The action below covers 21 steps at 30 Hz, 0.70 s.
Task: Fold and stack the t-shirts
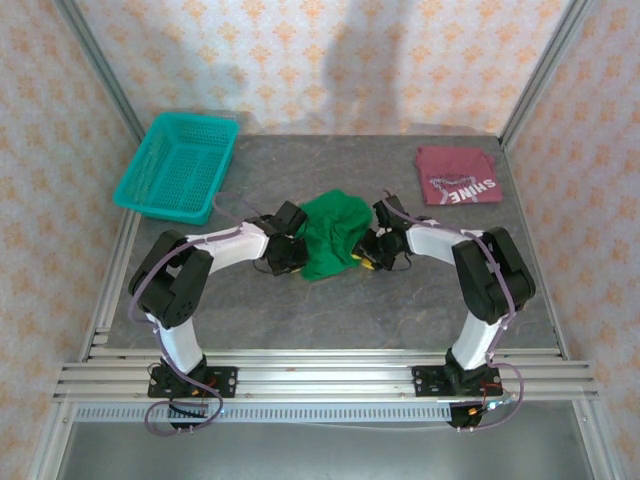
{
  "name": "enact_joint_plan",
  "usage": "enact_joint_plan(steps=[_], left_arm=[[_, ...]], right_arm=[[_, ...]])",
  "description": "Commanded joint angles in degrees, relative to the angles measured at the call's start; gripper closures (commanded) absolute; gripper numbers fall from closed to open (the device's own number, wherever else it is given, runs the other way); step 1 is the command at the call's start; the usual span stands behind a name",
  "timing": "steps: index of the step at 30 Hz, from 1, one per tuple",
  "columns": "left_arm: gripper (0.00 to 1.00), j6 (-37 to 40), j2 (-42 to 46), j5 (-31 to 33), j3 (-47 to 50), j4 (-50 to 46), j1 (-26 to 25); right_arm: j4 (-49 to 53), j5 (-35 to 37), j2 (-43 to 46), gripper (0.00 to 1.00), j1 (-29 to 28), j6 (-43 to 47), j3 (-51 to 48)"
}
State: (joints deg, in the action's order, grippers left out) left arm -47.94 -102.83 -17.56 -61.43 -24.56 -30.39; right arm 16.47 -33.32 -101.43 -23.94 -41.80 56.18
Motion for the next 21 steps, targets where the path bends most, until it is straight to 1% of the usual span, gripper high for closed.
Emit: enact_joint_plan(steps=[1, 2, 3, 4, 8, 12, 17, 21], left_arm=[[1.00, 1.2, 0.3, 1.8, -2.0, -0.2, -0.4], [1.00, 1.6, 0.8, 2.0, -2.2, -0.8, -0.3], [1.00, 1.9, 1.6, 2.5, -2.4, -1.6, 0.1], [1.00, 2.4, 3.0, 2.9, -2.7, -2.7, 0.6], [1.00, 4.3, 10.4, 4.5, -3.8, -6.6, 4.2], [1.00, 7.9, 15.9, 5.8, -9.3, -11.9, 7.6], [1.00, 10.2, 18.8, 6.0, -15.7, -14.9, 11.2], [1.00, 12.5, 18.8, 5.0, -23.8, -16.7, 15.1]], right_arm=[[-3.9, 1.2, -4.2, 0.75, -0.2, -1.4, 2.8], [-3.6, 1.6, -4.7, 0.82, -0.2, -1.5, 3.5], [-2.3, 2.5, -4.9, 0.93, -0.1, -1.4, 4.7], [-0.5, 3.8, -4.7, 1.00, 0.1, -1.1, 6.0], [4.7, 8.6, -0.3, 1.00, 1.0, 0.4, 9.0], [10.1, 12.8, 5.3, 1.00, 2.5, 2.2, 12.2], [14.0, 17.3, 12.4, 1.00, 5.4, 3.1, 14.5], [15.7, 20.1, 18.3, 1.00, 11.1, 5.5, 16.9]])
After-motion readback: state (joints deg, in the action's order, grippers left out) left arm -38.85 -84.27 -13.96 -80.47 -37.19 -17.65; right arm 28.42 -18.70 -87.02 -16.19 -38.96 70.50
